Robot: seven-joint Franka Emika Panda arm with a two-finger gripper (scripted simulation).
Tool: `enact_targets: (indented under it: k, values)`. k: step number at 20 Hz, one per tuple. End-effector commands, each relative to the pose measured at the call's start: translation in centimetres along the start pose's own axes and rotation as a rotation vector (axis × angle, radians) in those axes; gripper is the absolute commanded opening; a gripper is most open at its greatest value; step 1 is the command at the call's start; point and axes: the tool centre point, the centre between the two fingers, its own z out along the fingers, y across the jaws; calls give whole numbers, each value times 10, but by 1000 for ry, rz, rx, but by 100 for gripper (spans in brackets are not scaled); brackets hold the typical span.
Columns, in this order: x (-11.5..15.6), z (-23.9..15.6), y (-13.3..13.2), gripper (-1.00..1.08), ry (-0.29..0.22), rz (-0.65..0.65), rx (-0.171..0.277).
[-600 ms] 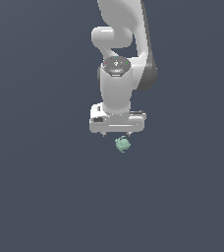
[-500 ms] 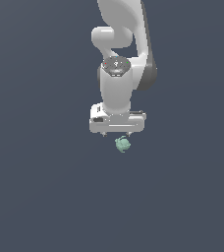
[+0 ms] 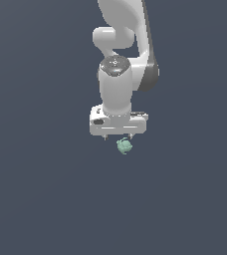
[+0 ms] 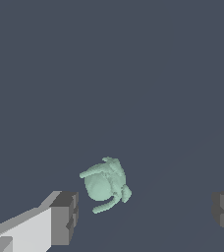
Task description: Pick up the object and move it to a goal position.
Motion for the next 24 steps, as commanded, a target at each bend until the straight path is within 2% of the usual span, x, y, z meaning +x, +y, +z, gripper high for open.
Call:
enact_targets:
  k: [1, 10, 24]
  values:
    - [0, 0, 0, 100, 1, -1, 1]
    - [-5, 15, -5, 100, -6, -58, -10]
    - [-40, 85, -29, 100, -36, -352, -45]
